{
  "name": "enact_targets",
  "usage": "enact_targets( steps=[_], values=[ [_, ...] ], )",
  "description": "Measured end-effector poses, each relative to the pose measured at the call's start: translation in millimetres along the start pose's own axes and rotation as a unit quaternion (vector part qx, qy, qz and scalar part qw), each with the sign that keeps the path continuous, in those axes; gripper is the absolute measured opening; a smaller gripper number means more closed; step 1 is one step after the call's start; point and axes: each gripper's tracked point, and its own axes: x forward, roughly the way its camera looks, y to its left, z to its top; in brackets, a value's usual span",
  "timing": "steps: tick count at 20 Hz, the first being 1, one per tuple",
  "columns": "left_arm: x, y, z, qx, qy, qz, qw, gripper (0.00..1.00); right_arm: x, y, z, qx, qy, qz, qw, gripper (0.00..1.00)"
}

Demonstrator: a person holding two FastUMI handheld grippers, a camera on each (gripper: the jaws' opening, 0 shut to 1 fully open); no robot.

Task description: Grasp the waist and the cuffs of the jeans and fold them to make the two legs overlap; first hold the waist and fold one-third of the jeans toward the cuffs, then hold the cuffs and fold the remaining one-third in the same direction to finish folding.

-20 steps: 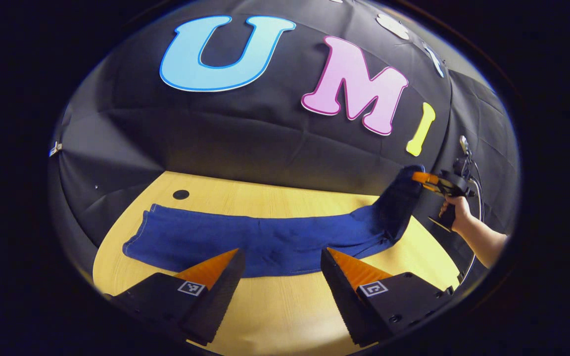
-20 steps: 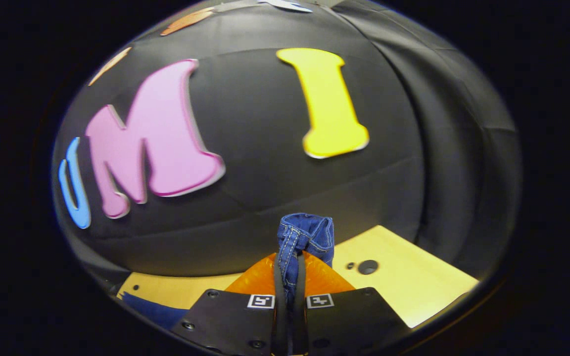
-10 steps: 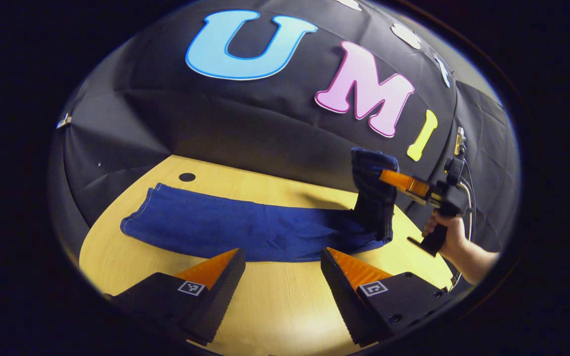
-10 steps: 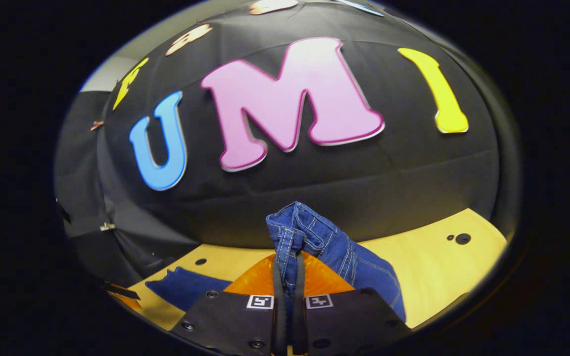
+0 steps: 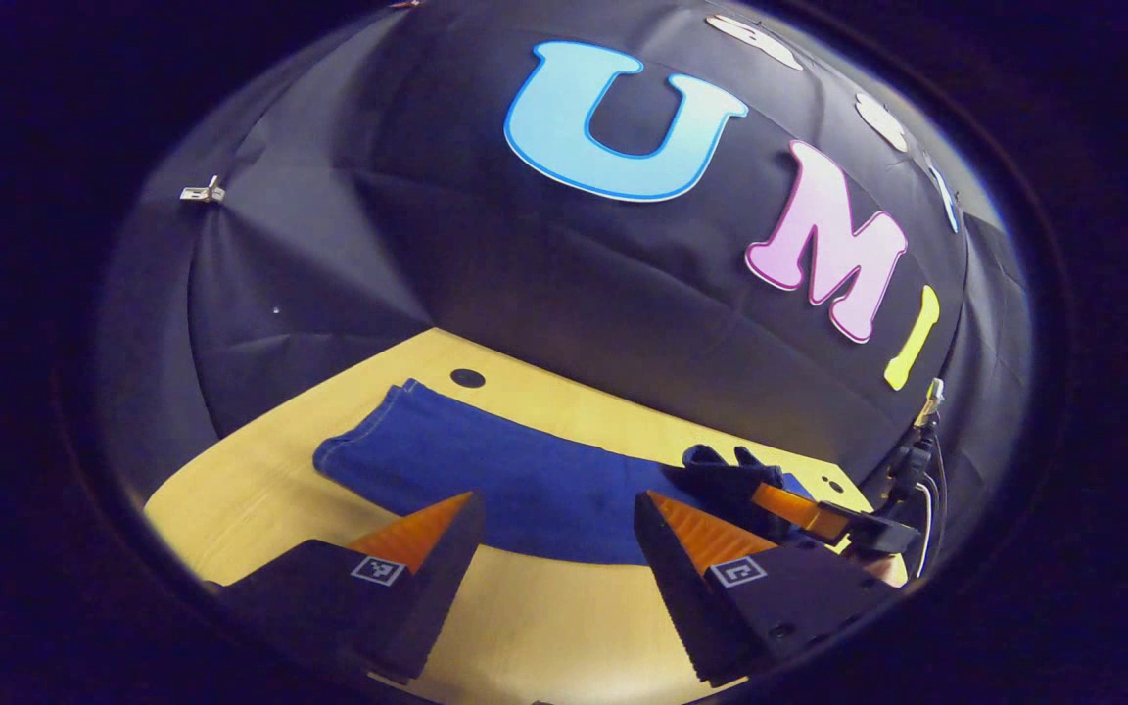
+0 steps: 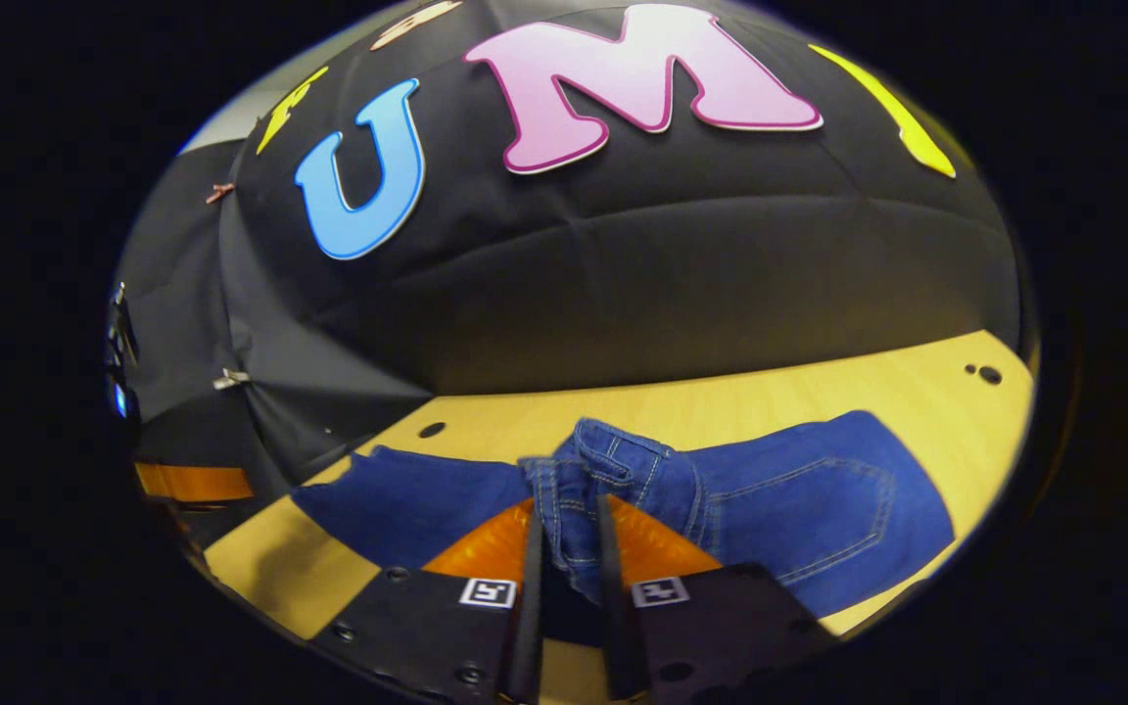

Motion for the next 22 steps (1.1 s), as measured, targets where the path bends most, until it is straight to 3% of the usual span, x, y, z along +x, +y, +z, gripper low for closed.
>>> enact_targets(
  steps=[1, 2, 5, 9, 10, 11, 14, 17, 18, 19, 22],
  values=[
    [4.7, 14.8, 0.4, 0.008, 0.001, 0.018, 1.0, 0.97, -27.0, 22.2, 7.2, 0.003, 0.006, 0.004, 1.0, 0.43],
    [8.7, 33.1, 2.0, 0.02, 0.002, 0.042, 0.999, 0.97, -21.2, 22.0, 4.2, -0.003, 0.011, 0.002, 1.0, 0.51],
    [24.3, 82.2, 7.4, 0.037, 0.012, 0.093, 0.995, 0.97, -46.9, 24.8, -1.1, -0.032, 0.009, -0.028, 0.999, 1.0],
    [51.3, 118.7, 17.3, 0.039, 0.016, 0.116, 0.992, 0.96, -76.8, 14.9, 12.4, -0.039, -0.015, -0.054, 0.998, 0.97],
    [61.4, 128.5, 13.0, 0.047, 0.033, 0.118, 0.991, 0.97, -85.1, 10.3, 12.8, -0.042, -0.015, -0.058, 0.997, 0.88],
    [70.3, 132.9, 8.2, 0.058, 0.057, 0.113, 0.99, 0.97, -92.4, 4.8, 11.9, -0.046, -0.013, -0.064, 0.997, 0.97],
    [97.4, 146.4, 0.1, 0.081, 0.091, 0.1, 0.987, 0.97, -115.7, -21.8, 1.3, -0.043, 0.01, -0.098, 0.994, 0.97],
    [112.9, 158.5, -16.3, 0.073, 0.139, 0.106, 0.982, 0.96, -131.4, -23.8, -9.1, 0.001, 0.021, -0.101, 0.995, 0.97],
    [110.6, 161.3, -27.0, 0.071, 0.16, 0.114, 0.978, 0.92, -135.6, -24.9, -14.4, -0.002, 0.028, -0.103, 0.994, 0.97],
    [113.5, 160.7, -19.7, 0.085, 0.151, 0.112, 0.978, 0.99, -138.5, -24.0, -16.5, -0.009, 0.031, -0.103, 0.994, 0.97],
    [113.2, 154.8, -27.9, 0.099, 0.177, 0.11, 0.973, 0.93, -140.4, -20.5, -22.6, -0.015, 0.038, -0.096, 0.994, 0.97]
  ],
)
